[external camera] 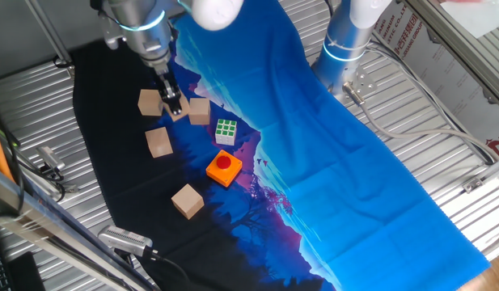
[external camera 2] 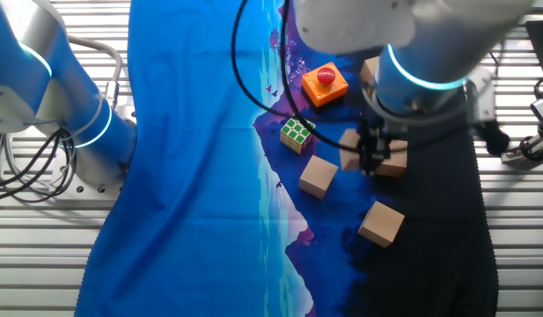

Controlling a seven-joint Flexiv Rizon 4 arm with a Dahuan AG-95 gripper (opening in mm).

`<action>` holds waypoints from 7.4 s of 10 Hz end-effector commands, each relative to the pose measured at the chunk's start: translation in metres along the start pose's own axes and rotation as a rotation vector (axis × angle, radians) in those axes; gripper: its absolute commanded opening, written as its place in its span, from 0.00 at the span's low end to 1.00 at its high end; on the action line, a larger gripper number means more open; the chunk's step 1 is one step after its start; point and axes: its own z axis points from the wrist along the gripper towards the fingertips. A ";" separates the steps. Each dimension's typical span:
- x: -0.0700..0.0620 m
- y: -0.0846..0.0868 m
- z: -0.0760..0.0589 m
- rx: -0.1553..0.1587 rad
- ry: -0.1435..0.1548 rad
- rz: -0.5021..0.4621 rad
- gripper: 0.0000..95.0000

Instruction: Stack the blocks in a vertical line of five

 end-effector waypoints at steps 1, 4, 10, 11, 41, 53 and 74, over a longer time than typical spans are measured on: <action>0.003 0.014 0.001 -0.005 -0.001 0.030 0.00; 0.003 0.035 -0.007 -0.021 0.009 0.060 0.00; 0.000 0.038 0.009 -0.041 0.009 0.029 0.00; 0.000 0.038 0.009 -0.042 0.009 0.029 0.00; -0.005 0.192 0.001 -0.059 0.061 -0.081 0.00; -0.004 0.196 0.003 -0.063 0.056 -0.102 0.00; -0.004 0.196 0.003 -0.063 0.010 -0.145 0.00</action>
